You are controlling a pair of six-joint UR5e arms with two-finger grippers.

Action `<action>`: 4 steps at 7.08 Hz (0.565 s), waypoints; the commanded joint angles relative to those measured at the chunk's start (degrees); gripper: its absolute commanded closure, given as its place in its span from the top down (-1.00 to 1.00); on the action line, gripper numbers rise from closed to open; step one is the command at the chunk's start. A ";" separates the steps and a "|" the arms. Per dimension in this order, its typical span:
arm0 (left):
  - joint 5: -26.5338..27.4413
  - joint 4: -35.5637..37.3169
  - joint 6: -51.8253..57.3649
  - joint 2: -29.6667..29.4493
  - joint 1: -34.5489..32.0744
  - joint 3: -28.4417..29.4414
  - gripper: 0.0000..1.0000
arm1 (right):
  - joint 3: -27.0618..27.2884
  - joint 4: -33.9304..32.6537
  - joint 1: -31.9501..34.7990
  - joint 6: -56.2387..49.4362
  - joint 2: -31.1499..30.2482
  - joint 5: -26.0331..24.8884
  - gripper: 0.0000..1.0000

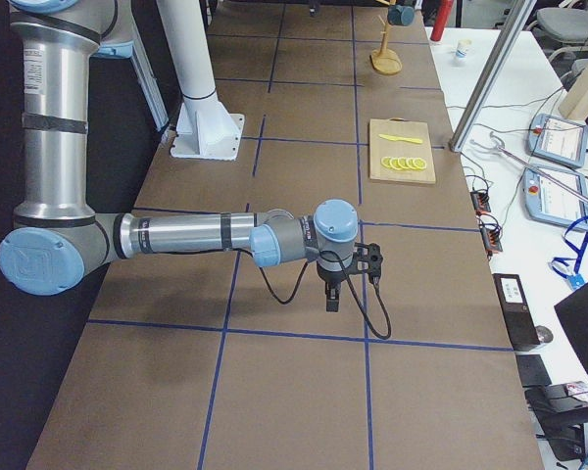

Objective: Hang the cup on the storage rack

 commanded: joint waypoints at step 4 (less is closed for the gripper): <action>8.76 20.42 11.55 -6.68 -3.92 0.12 1.00 | 0.50 0.02 0.08 -0.16 -0.25 -0.14 1.00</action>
